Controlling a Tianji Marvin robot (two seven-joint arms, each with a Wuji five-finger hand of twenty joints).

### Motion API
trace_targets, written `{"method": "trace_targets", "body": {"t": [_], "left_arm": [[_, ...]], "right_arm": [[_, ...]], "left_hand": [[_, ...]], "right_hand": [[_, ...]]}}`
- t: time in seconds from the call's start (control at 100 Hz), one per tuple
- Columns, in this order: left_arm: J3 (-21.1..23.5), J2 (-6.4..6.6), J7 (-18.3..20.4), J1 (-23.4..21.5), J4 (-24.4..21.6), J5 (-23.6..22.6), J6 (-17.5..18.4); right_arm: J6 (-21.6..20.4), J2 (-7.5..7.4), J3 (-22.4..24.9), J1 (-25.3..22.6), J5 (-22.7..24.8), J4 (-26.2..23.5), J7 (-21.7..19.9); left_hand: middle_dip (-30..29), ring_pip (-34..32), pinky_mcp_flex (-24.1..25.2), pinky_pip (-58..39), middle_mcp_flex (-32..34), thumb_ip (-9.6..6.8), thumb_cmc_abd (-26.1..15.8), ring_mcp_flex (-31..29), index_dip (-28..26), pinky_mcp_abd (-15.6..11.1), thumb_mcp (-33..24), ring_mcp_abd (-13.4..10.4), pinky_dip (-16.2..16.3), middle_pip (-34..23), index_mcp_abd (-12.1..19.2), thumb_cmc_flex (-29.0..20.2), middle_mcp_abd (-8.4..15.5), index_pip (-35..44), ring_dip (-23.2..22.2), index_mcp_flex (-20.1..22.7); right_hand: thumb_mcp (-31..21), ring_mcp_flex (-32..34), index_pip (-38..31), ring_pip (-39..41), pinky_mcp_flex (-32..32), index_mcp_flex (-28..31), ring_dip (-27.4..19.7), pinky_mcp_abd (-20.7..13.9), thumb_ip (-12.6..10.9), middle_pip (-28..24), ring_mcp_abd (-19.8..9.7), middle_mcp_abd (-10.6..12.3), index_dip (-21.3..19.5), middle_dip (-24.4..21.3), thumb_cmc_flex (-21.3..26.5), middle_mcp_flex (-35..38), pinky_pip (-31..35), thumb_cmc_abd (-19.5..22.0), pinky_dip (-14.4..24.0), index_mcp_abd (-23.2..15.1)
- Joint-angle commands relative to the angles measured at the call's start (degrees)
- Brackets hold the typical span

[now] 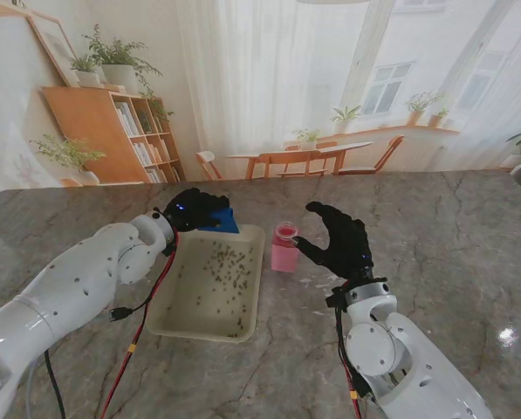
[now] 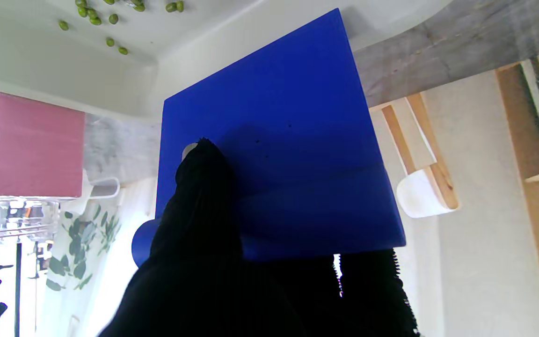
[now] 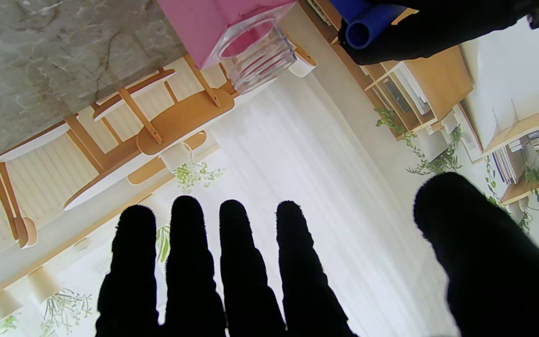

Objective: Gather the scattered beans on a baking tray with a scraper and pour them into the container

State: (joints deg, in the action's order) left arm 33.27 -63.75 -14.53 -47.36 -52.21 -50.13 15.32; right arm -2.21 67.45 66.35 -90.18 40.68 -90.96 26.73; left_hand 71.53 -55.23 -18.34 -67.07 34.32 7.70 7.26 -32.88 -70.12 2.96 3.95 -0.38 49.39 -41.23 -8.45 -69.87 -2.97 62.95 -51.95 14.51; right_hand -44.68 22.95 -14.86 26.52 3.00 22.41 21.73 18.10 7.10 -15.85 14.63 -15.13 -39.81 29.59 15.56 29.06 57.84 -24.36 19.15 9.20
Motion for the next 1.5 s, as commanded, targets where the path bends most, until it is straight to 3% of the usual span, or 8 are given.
{"method": "trace_targets", "body": {"t": [0.0,0.37,0.64,0.83,0.98,1.08,1.17,1.49], "left_arm": [[-0.3,-1.21,-0.13,0.79,1.07,1.1,0.53],[-9.2,-4.29,-2.11,5.64,9.65,5.47,3.07],[-15.15,-7.7,-6.07,8.69,16.86,7.86,4.01],[-16.08,-8.59,-6.91,8.45,18.26,8.7,4.98],[-15.45,-8.82,-5.16,7.45,18.66,10.41,5.45],[-15.54,-9.19,-3.98,7.21,19.73,11.8,6.22],[-15.15,-9.06,-3.1,6.67,19.67,12.39,6.59],[-10.79,-6.79,1.71,3.21,14.94,13.48,7.36]], "right_arm": [[-0.26,-0.07,-0.01,-0.28,-0.1,-0.02,-0.74],[-0.48,-0.04,-0.08,-0.3,-0.28,-0.12,-0.81],[-0.63,0.03,-0.17,-0.19,-0.59,-0.07,-0.73],[-0.52,0.0,-0.03,-0.3,-0.62,-0.21,-0.88],[-0.29,-0.02,0.19,-0.49,-0.68,-0.45,-1.06],[-0.22,-0.01,0.24,-0.53,-0.64,-0.52,-0.99],[-0.25,0.02,0.26,-0.52,-0.69,-0.51,-0.9],[-0.38,0.07,0.17,-0.31,-0.95,-0.38,-0.93]], "left_hand": [[1.25,-1.64,-0.14,-1.77,0.34,-4.36,1.22,0.54,0.61,-0.24,-2.07,-1.61,-0.32,-1.36,1.27,-3.98,0.12,0.58,-1.1,-0.29],[1.6,-3.52,-1.02,-3.32,1.12,-4.12,2.43,-0.28,12.0,-1.35,-2.97,-2.61,-0.02,-2.29,3.25,-4.09,1.33,-9.3,-2.2,6.57],[4.08,-11.74,-0.25,-8.21,-0.89,-3.99,2.62,0.69,12.94,-2.71,-5.35,-6.58,2.33,-12.01,1.3,-4.08,1.8,-6.89,-5.99,4.59],[3.14,-13.62,-0.5,-9.23,-1.08,-3.53,1.99,0.45,13.45,-2.9,-4.02,-7.88,2.72,-15.3,1.56,-4.09,3.07,-6.43,-5.75,4.33],[-2.46,-1.9,-2.8,-5.41,0.96,-3.7,-0.88,-1.42,16.76,-1.99,-1.58,-2.12,-0.49,-1.42,2.39,-3.85,1.35,-11.87,0.82,6.89],[-7.1,4.13,-5.04,-3.59,3.5,-3.74,-2.13,-3.71,20.08,-1.84,-1.6,-0.82,-2.02,6.25,2.42,-3.98,-0.06,-15.69,4.05,9.31],[-10.91,9.34,-7.43,-1.29,6.57,-3.73,-3.2,-6.72,23.0,-2.25,-1.83,-1.21,-3.73,11.3,2.51,-4.09,0.91,-19.01,7.38,11.7],[-18.43,14.77,-15.37,3.16,11.52,-3.88,-5.48,-14.72,24.49,-3.58,-4.24,-2.37,-6.32,10.62,-0.36,-4.09,-0.14,-20.69,11.15,15.64]], "right_hand": [[1.02,0.72,-0.84,-0.53,0.18,0.89,0.99,0.45,-1.91,0.37,-0.75,1.04,1.02,-0.26,-0.03,0.41,-0.57,1.83,0.85,-1.3],[1.24,0.72,-0.91,-0.62,0.18,1.04,0.99,0.45,-1.95,0.46,-0.73,1.02,1.06,-0.25,-0.01,0.52,-0.58,1.94,0.87,-1.42],[1.34,0.71,-0.93,-0.66,0.18,1.01,1.01,0.45,-1.96,0.54,-0.69,1.02,1.08,-0.24,-0.06,0.52,-0.58,2.01,0.88,-1.43],[1.41,0.71,-0.91,-0.67,0.18,0.92,1.02,0.45,-1.97,0.56,-0.74,0.97,1.1,-0.23,-0.02,0.52,-0.58,2.03,0.88,-1.53],[1.42,0.77,-0.9,-0.65,0.18,0.9,1.04,0.45,-1.98,0.57,-0.63,1.05,1.12,-0.22,-0.01,0.58,-0.58,2.0,0.88,-1.55],[1.43,0.76,-0.94,-0.67,0.18,0.99,1.04,0.45,-1.99,0.57,-0.69,1.0,1.12,-0.21,0.02,0.6,-0.58,2.0,0.88,-1.46],[1.44,0.76,-0.99,-0.67,0.18,1.05,1.05,0.45,-1.98,0.53,-0.75,1.01,1.1,-0.19,-0.01,0.69,-0.59,2.0,0.88,-1.45],[1.45,0.72,-0.96,-0.7,0.18,0.97,1.05,0.45,-1.98,0.57,-0.74,1.03,1.13,-0.18,0.0,0.61,-0.59,2.02,0.89,-1.5]]}}
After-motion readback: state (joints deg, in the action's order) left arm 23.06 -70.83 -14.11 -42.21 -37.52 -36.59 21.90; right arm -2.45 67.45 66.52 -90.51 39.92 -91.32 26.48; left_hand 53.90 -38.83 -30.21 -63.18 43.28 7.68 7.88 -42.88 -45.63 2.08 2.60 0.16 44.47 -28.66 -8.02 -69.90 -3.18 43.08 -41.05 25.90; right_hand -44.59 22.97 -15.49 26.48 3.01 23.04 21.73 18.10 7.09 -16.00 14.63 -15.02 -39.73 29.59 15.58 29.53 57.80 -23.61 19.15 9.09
